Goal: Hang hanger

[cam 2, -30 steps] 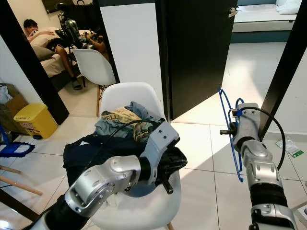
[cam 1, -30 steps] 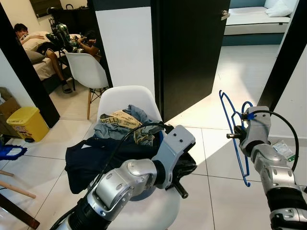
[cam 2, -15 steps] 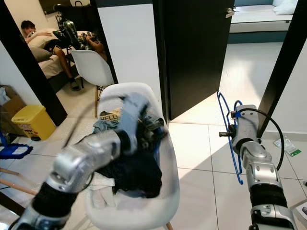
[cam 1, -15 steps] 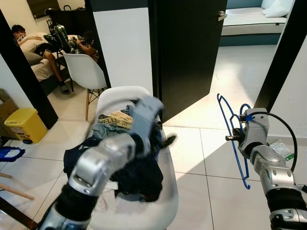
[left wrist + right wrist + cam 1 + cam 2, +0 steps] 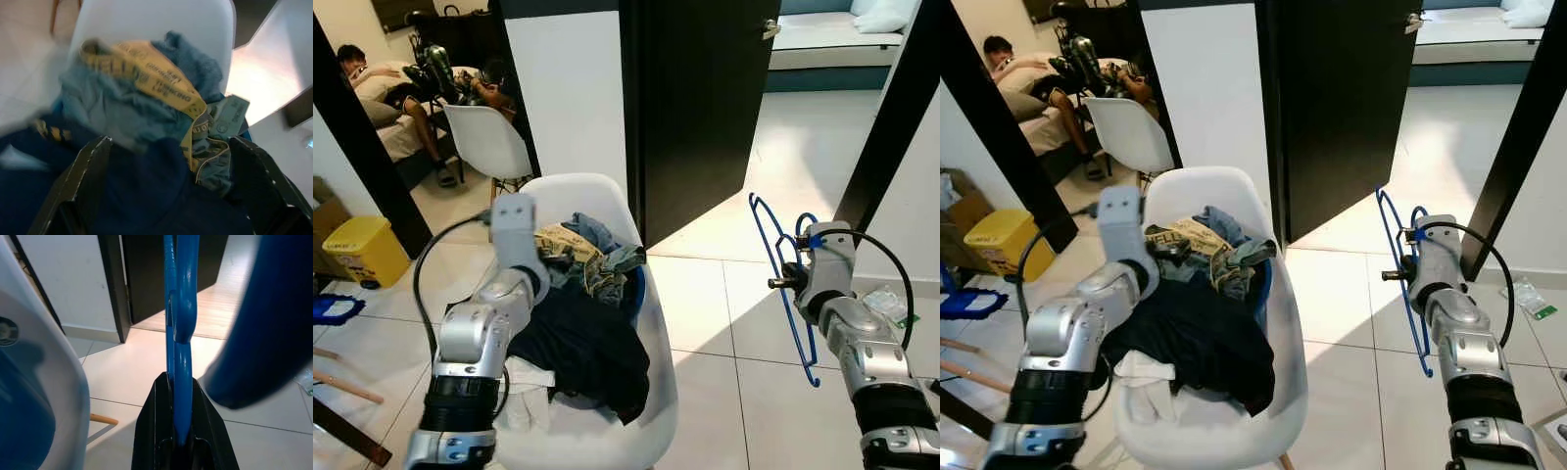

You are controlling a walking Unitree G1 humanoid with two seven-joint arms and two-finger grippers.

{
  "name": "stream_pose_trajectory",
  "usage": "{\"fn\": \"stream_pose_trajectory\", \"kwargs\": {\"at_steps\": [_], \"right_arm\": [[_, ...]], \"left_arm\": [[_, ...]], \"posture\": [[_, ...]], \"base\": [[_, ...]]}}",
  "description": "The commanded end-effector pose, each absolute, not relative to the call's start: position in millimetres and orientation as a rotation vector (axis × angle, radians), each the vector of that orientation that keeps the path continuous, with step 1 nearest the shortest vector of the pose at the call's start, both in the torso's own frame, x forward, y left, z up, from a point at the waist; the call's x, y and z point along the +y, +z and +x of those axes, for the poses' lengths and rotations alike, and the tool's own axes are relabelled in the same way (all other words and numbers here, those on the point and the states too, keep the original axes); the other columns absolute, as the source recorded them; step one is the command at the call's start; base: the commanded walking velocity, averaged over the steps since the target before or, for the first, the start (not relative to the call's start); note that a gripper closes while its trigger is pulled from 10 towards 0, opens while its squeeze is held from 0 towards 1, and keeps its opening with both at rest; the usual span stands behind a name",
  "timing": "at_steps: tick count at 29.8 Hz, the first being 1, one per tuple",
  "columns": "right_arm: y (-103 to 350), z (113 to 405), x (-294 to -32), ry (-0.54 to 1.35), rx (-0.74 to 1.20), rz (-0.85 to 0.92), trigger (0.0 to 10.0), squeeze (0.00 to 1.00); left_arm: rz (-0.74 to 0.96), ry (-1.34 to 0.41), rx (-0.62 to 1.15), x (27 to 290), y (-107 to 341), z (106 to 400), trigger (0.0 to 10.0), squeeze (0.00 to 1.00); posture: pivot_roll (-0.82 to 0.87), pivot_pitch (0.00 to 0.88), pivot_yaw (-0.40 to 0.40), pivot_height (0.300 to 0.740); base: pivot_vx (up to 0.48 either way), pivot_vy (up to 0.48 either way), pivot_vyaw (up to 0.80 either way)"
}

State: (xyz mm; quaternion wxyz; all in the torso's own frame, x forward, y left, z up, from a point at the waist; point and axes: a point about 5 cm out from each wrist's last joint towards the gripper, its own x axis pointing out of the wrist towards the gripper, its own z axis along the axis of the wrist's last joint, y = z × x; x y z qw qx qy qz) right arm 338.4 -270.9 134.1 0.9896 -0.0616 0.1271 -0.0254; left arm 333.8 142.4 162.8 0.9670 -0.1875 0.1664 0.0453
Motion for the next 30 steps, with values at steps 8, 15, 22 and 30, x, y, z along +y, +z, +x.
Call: {"fn": "stream_pose_trajectory", "kwargs": {"at_steps": [8,15,22,30], "right_arm": [[139,341,-268,-0.034,0.233,-0.135,10.0,0.00],[139,341,-267,-0.034,0.233,-0.133,10.0,0.00],[139,339,-271,-0.048,0.232,-0.133,10.0,0.00],[139,337,-273,-0.057,0.231,-0.132,10.0,0.00]], "left_arm": [[-0.497,0.244,0.420,140,145,330,10.0,0.00],[-0.539,0.221,0.488,132,133,332,10.0,0.00],[-0.544,0.231,0.543,124,118,339,10.0,0.00],[-0.559,0.272,0.511,123,114,348,10.0,0.00]], "posture": [[-0.03,0.000,0.055,0.740],[-0.03,0.000,0.057,0.740],[-0.04,0.000,0.066,0.740],[-0.06,0.000,0.070,0.740]], "base": [[0.000,0.000,0.00],[0.000,0.000,0.00],[0.000,0.000,0.00],[0.000,0.000,0.00]]}}
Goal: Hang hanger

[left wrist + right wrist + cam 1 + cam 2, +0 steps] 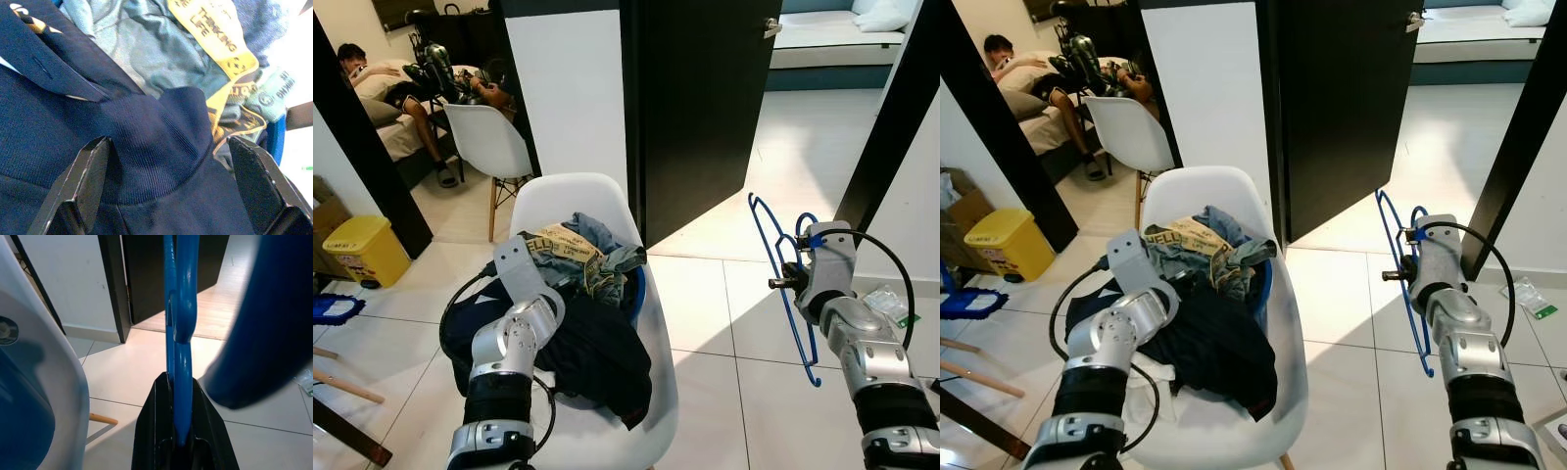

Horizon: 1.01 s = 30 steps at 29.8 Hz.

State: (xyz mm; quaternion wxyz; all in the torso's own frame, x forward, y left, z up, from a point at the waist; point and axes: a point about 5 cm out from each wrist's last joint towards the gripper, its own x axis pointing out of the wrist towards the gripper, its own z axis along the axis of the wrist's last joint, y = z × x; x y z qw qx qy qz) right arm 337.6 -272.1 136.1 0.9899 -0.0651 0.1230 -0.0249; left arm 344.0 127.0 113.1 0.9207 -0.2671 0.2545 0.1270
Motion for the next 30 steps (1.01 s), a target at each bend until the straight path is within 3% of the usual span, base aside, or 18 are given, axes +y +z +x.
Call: {"fn": "stream_pose_trajectory", "kwargs": {"at_steps": [1,12,13,14,15,30], "right_arm": [[139,337,-273,-0.057,0.231,-0.132,10.0,0.00],[138,334,-275,-0.067,0.234,-0.132,10.0,0.00],[138,333,-276,-0.069,0.234,-0.133,10.0,0.00],[138,332,-277,-0.072,0.234,-0.133,10.0,0.00],[138,332,-278,-0.074,0.235,-0.134,10.0,0.00],[140,331,-280,-0.084,0.232,-0.136,10.0,0.00]], "left_arm": [[-0.559,0.272,0.511,123,114,348,10.0,0.00],[-0.508,0.299,0.497,122,105,355,10.0,0.00],[-0.494,0.300,0.502,122,102,355,8.8,0.00],[-0.485,0.301,0.504,122,99,355,6.5,0.00],[-0.472,0.305,0.505,122,97,355,0.0,0.00],[-0.435,0.329,0.479,126,94,359,0.0,0.00]], "posture": [[-0.06,0.000,0.070,0.740],[-0.07,0.000,0.075,0.740],[-0.07,0.000,0.075,0.740],[-0.07,0.000,0.075,0.740],[-0.07,0.000,0.075,0.740],[-0.07,0.000,0.077,0.740]], "base": [[0.000,0.000,0.00],[0.000,0.000,0.00],[0.000,0.000,0.00],[0.000,0.000,0.00],[0.000,0.000,0.00],[0.000,0.000,0.00]]}}
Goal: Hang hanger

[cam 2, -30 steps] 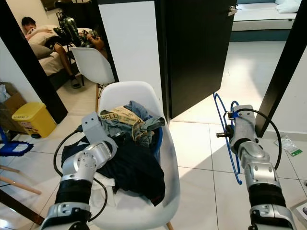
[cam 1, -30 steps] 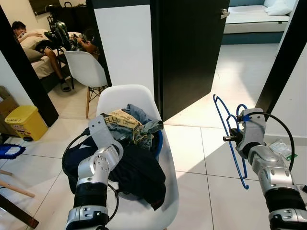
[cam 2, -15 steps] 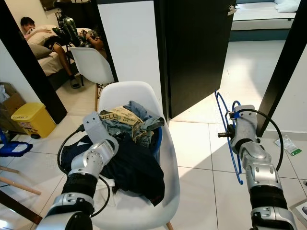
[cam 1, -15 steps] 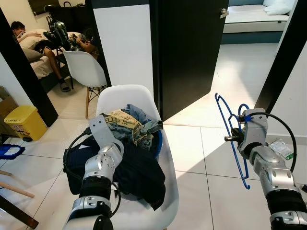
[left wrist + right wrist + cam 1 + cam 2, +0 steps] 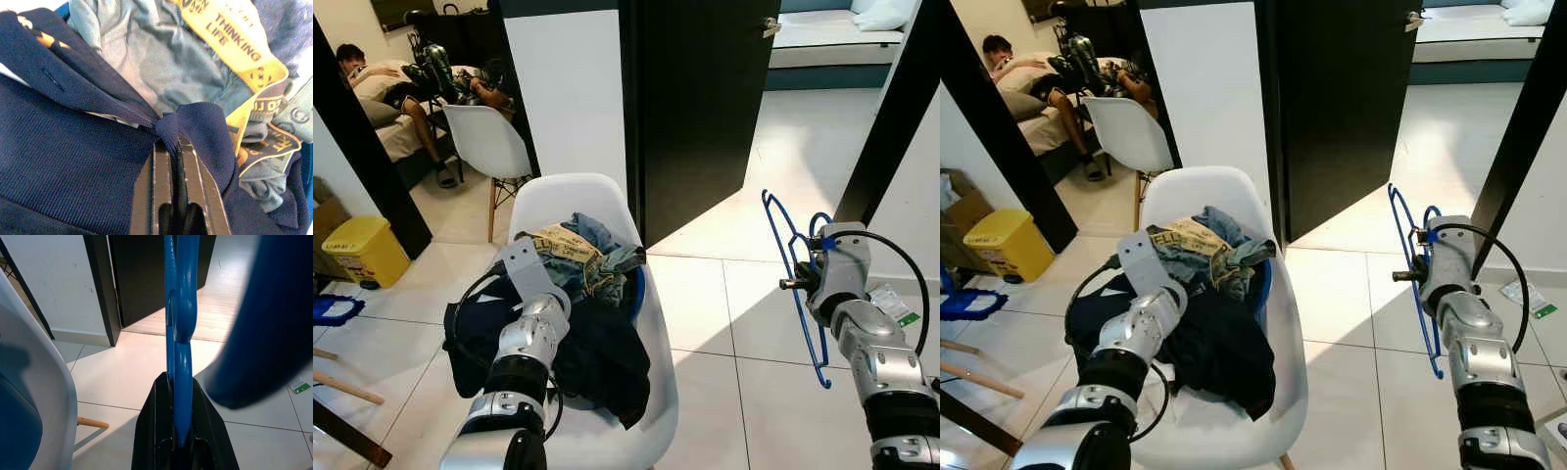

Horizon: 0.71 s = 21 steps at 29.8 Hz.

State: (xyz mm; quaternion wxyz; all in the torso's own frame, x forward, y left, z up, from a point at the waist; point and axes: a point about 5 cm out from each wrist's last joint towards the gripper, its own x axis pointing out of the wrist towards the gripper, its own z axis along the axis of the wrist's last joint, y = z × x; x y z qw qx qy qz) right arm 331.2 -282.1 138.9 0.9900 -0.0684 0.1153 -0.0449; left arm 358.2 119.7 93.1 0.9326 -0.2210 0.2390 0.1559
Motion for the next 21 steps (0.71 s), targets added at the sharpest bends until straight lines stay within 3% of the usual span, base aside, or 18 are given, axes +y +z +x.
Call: {"fn": "stream_pose_trajectory", "kwargs": {"at_steps": [1,4,11,13,14,15,18,20,21], "right_arm": [[140,331,-280,-0.085,0.231,-0.135,10.0,0.00],[140,331,-280,-0.086,0.231,-0.134,10.0,0.00],[140,332,-279,-0.089,0.227,-0.130,10.0,0.00],[141,333,-280,-0.090,0.220,-0.119,10.0,0.00],[141,333,-280,-0.090,0.220,-0.119,10.0,0.00],[142,334,-280,-0.091,0.216,-0.113,10.0,0.00],[142,334,-280,-0.091,0.216,-0.113,10.0,0.00],[144,338,-276,-0.077,0.203,-0.091,10.0,0.00],[144,338,-276,-0.077,0.203,-0.091,10.0,0.00]], "left_arm": [[-0.432,0.332,0.476,127,94,360,0.0,0.00],[-0.429,0.333,0.460,129,97,361,0.0,0.00],[-0.328,0.303,0.234,144,145,375,0.0,0.00],[-0.225,0.255,0.022,157,199,383,0.0,0.00],[-0.225,0.255,0.022,157,199,383,0.0,0.00],[-0.181,0.223,-0.081,164,229,383,0.0,0.00],[-0.181,0.223,-0.081,164,229,383,0.0,0.00],[-0.064,0.134,-0.192,177,270,380,0.3,0.00],[-0.064,0.134,-0.192,177,270,380,0.3,0.00]], "posture": [[-0.07,0.000,0.077,0.740],[-0.07,0.000,0.076,0.740],[-0.07,0.000,0.074,0.740],[-0.06,0.000,0.070,0.740],[-0.06,0.000,0.070,0.740],[-0.05,0.000,0.068,0.740],[-0.05,0.000,0.068,0.740],[-0.04,0.000,0.069,0.740],[-0.04,0.000,0.069,0.740]], "base": [[0.000,0.000,0.00],[0.000,0.000,0.00],[0.000,0.000,0.00],[0.000,0.000,0.00],[0.000,0.000,0.00],[0.000,0.000,0.00],[0.000,0.000,0.00],[0.000,0.000,0.00],[0.000,0.000,0.00]]}}
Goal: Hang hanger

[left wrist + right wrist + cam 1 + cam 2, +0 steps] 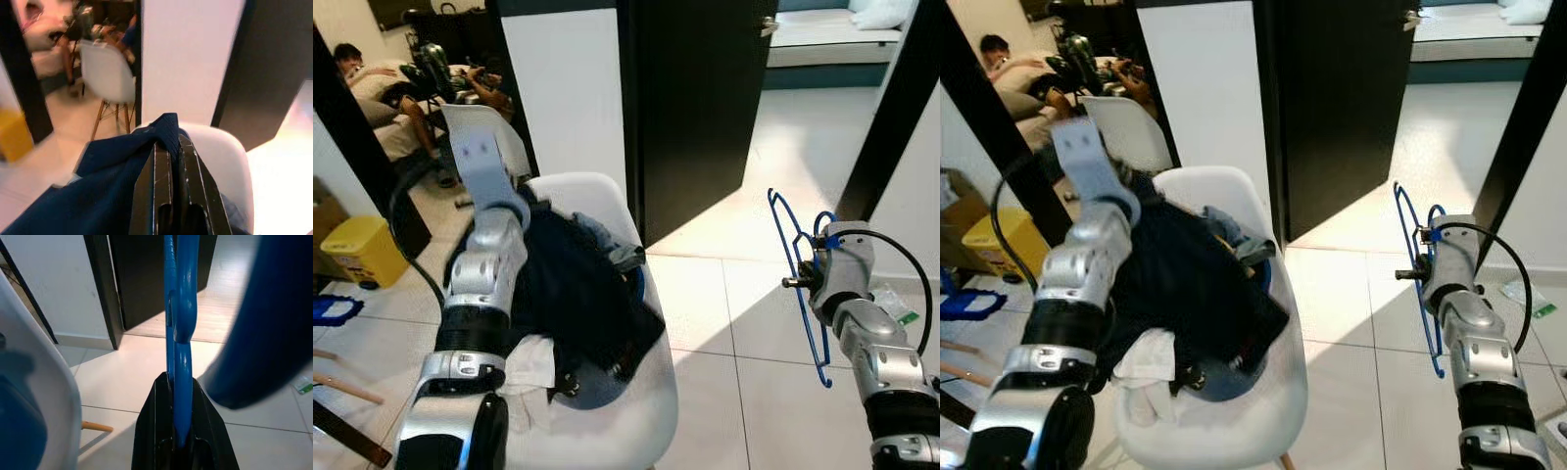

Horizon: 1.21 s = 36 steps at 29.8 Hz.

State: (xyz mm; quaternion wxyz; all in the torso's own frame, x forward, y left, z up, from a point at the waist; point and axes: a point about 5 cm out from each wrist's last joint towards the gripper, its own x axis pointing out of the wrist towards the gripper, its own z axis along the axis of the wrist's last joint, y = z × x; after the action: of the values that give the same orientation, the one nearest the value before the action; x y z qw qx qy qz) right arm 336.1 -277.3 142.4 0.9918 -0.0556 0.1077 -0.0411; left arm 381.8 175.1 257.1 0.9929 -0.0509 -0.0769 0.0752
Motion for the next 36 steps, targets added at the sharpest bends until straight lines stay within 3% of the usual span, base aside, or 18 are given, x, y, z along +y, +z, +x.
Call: {"fn": "stream_pose_trajectory", "kwargs": {"at_steps": [1,2,4,5,9,10,12,13,22,28,29,31,36], "right_arm": [[144,338,-276,-0.077,0.203,-0.091,10.0,0.00],[144,338,-276,-0.077,0.203,-0.091,10.0,0.00],[145,341,-272,-0.059,0.199,-0.083,10.0,0.00],[144,342,-271,-0.053,0.201,-0.084,10.0,0.00],[144,342,-270,-0.049,0.203,-0.087,10.0,0.00],[145,342,-271,-0.049,0.204,-0.088,10.0,0.00],[145,342,-271,-0.049,0.204,-0.088,10.0,0.00],[145,342,-271,-0.049,0.205,-0.090,10.0,0.00],[144,342,-270,-0.045,0.210,-0.088,10.0,0.00],[142,344,-266,-0.026,0.214,-0.073,10.0,0.00],[143,344,-266,-0.019,0.208,-0.068,10.0,0.00],[144,345,-266,-0.012,0.204,-0.066,10.0,0.00],[146,346,-263,0.001,0.195,-0.061,10.0,0.00]], "left_arm": [[-0.064,0.134,-0.192,177,270,380,0.3,0.00],[-0.064,0.134,-0.192,177,270,380,0.3,0.00],[0.008,0.068,-0.195,180,280,376,3.5,0.00],[0.031,0.031,-0.170,177,275,376,4.2,0.00],[0.080,-0.054,-0.126,166,263,374,4.9,0.00],[0.106,-0.130,-0.109,159,259,371,8.2,0.00],[0.106,-0.130,-0.109,159,259,371,8.2,0.00],[0.117,-0.201,-0.096,155,257,368,10.0,0.00],[0.097,-0.348,-0.125,161,271,359,10.0,0.00],[0.137,-0.628,-0.240,157,295,331,10.0,0.00],[0.095,-0.761,-0.327,152,312,314,10.0,0.00],[0.056,-0.865,-0.409,148,330,299,10.0,0.00],[-0.006,-1.008,-0.515,145,355,276,10.0,0.00]], "posture": [[-0.04,0.000,0.069,0.740],[-0.04,0.000,0.069,0.740],[-0.04,0.000,0.063,0.740],[-0.04,0.000,0.063,0.740],[-0.05,0.000,0.062,0.740],[-0.05,0.000,0.062,0.740],[-0.05,0.000,0.062,0.740],[-0.05,0.000,0.061,0.740],[-0.04,0.000,0.061,0.740],[-0.04,0.000,0.056,0.740],[-0.04,0.000,0.055,0.740],[-0.04,0.000,0.054,0.740],[-0.04,0.000,0.053,0.740]], "base": [[0.000,0.000,0.00],[0.000,0.000,0.00],[0.000,0.000,0.00],[0.000,0.000,0.00],[0.000,0.000,0.00],[0.000,0.000,0.00],[0.000,0.000,0.00],[0.000,0.000,0.00],[0.000,0.000,0.00],[0.000,0.000,0.00],[0.000,0.000,0.00],[0.000,0.000,0.00],[-0.126,0.000,0.00]]}}
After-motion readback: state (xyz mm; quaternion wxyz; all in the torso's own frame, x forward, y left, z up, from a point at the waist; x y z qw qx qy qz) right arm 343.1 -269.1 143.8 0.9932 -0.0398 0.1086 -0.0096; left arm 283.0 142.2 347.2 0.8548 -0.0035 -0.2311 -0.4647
